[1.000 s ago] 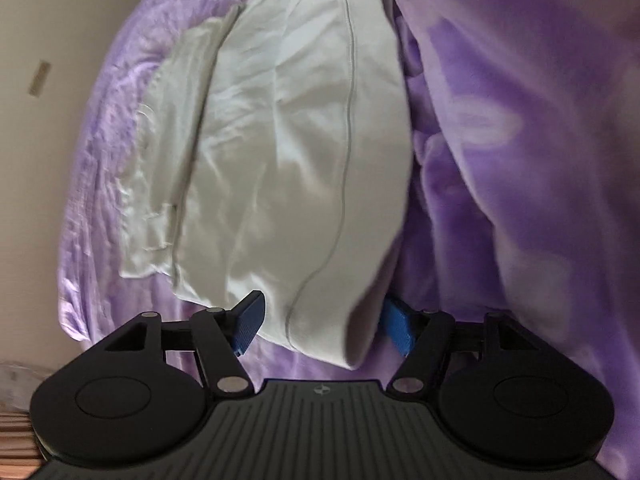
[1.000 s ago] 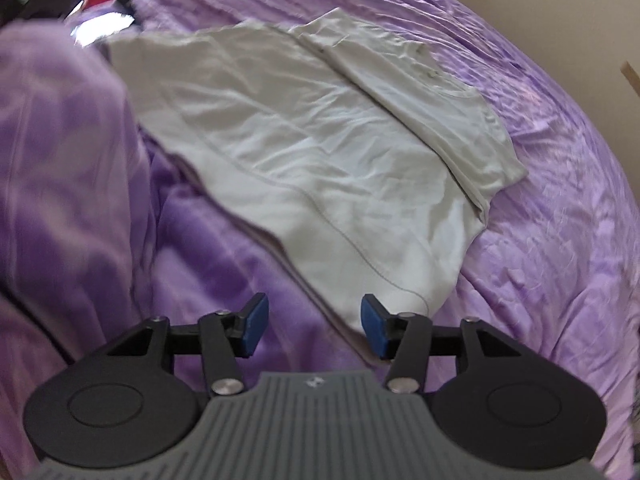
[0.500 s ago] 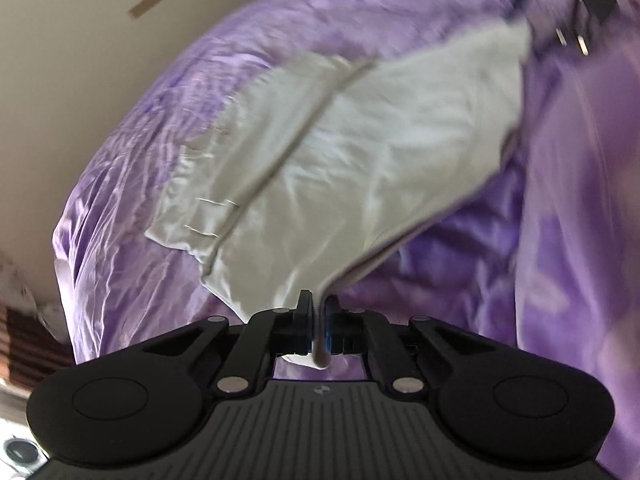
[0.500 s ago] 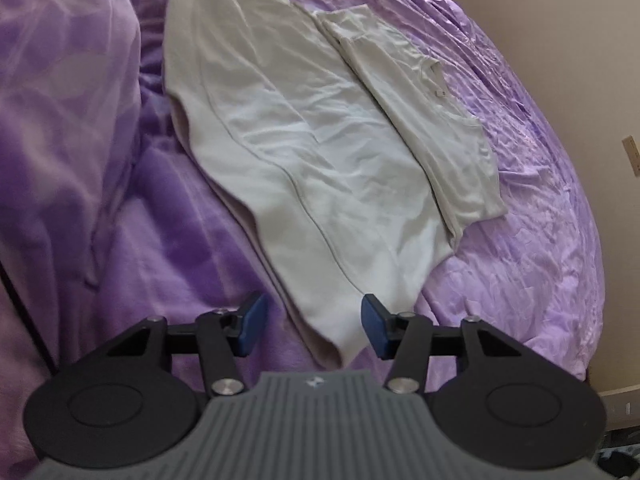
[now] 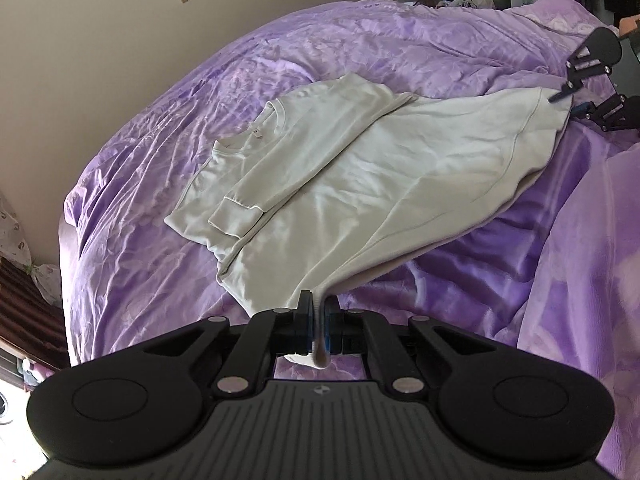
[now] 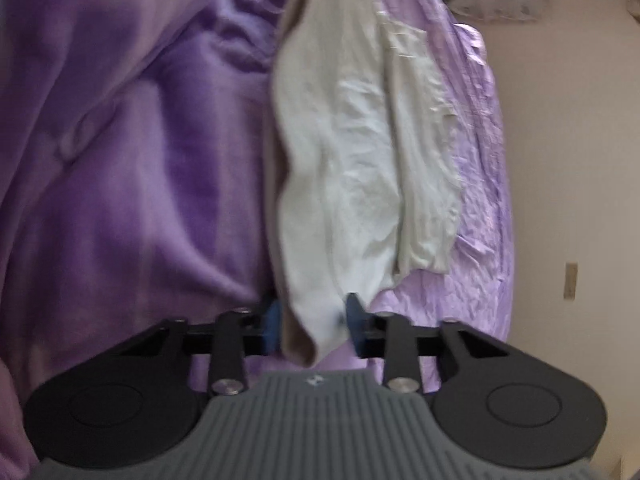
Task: Fold small clothes
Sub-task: 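Grasp the hem with the right gripper while the left gripper lifts its hem corner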
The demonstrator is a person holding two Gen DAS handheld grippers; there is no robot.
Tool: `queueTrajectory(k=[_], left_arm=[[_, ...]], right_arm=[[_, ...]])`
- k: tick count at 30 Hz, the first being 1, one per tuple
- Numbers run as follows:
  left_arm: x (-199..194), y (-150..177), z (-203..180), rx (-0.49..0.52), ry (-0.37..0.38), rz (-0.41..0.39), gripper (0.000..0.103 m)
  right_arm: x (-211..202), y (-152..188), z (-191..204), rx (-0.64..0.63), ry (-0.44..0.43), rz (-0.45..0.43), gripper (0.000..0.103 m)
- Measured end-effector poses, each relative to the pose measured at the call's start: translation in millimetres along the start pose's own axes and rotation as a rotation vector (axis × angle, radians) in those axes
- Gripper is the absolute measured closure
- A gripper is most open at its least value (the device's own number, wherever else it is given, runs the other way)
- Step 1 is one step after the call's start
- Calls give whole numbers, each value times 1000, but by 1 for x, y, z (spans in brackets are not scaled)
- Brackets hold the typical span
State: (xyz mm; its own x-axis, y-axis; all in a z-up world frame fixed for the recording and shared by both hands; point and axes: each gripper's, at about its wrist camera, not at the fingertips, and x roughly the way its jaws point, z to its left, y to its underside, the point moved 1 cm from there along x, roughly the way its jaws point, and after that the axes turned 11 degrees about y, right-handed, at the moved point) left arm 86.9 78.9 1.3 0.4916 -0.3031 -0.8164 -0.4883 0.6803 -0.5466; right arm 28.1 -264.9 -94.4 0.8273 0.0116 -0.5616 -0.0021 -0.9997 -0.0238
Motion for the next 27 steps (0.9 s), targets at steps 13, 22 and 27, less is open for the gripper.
queueTrajectory(k=[13,22,27], left_arm=[[-37,-8,13,-75,-136,-128,99],[-92,-17,10,-108,-206,-264,100],[-124,-14,1,-104,-212,-298,99]], right_arm=[[-25,22,-110,626,188,-19,103],[-65,26,-159,841,279,-93,103],[-104,26,-158,865,313,-136,103]])
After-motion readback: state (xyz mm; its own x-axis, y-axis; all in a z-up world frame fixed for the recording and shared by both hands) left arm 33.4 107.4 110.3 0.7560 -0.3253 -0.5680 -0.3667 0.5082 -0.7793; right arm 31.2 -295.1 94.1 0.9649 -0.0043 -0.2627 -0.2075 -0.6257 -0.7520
